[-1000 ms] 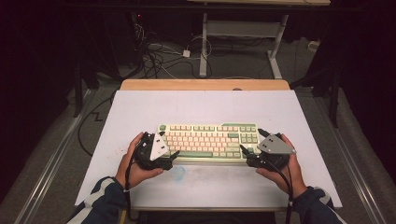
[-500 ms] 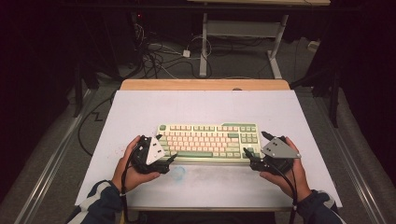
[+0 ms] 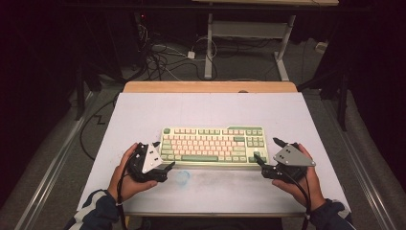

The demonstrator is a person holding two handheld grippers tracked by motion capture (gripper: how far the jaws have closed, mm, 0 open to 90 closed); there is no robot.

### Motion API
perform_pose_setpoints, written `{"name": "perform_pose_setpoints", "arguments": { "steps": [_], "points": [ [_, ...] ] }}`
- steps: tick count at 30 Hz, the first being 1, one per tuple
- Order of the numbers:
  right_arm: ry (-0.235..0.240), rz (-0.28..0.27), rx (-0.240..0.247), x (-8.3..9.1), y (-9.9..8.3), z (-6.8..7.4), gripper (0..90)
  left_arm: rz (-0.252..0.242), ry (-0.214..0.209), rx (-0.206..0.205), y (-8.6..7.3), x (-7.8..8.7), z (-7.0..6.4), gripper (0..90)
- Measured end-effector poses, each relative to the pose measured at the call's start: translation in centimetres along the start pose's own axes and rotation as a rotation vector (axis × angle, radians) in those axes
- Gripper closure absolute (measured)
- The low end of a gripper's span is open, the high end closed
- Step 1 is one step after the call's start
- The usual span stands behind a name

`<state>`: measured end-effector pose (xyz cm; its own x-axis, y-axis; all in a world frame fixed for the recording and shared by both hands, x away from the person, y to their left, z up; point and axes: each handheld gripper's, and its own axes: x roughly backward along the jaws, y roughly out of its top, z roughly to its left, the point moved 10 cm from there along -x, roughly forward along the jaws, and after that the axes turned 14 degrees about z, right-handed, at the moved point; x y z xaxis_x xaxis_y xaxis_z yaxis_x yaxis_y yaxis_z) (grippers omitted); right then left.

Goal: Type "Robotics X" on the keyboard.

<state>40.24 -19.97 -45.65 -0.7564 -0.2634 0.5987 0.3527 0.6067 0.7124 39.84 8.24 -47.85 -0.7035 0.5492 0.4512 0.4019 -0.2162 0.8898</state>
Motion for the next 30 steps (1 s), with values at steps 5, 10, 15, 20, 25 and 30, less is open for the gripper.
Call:
{"name": "perform_pose_setpoints", "arguments": {
  "steps": [5, 10, 15, 20, 25, 30],
  "points": [
    [-0.003, 0.002, 0.000, 0.2, -0.3, -0.2, 21.3, 0.001, 0.003, 0.009, -0.3, 0.4, 0.5, 18.2],
    [-0.011, -0.001, -0.001, 0.3, -0.5, -0.4, 21.1, 0.006, -0.004, 0.005, -0.7, 0.7, 0.6, 18.1],
    [-0.016, 0.007, -0.011, 0.5, -1.3, -0.9, 21.0, 0.012, 0.003, 0.009, -1.1, 0.9, 1.0, 18.1],
    [-0.026, 0.018, -0.029, 0.7, -2.2, -1.5, 21.0, 0.016, 0.015, 0.015, -1.5, 1.1, 1.5, 18.1],
    [-0.029, 0.031, -0.059, 0.8, -3.5, -2.4, 20.9, 0.022, 0.025, 0.032, -1.8, 1.3, 2.1, 17.8],
    [-0.032, 0.051, -0.085, 0.7, -5.1, -3.1, 20.7, 0.030, 0.042, 0.046, -2.2, 1.5, 2.8, 17.6]
  ]
}}
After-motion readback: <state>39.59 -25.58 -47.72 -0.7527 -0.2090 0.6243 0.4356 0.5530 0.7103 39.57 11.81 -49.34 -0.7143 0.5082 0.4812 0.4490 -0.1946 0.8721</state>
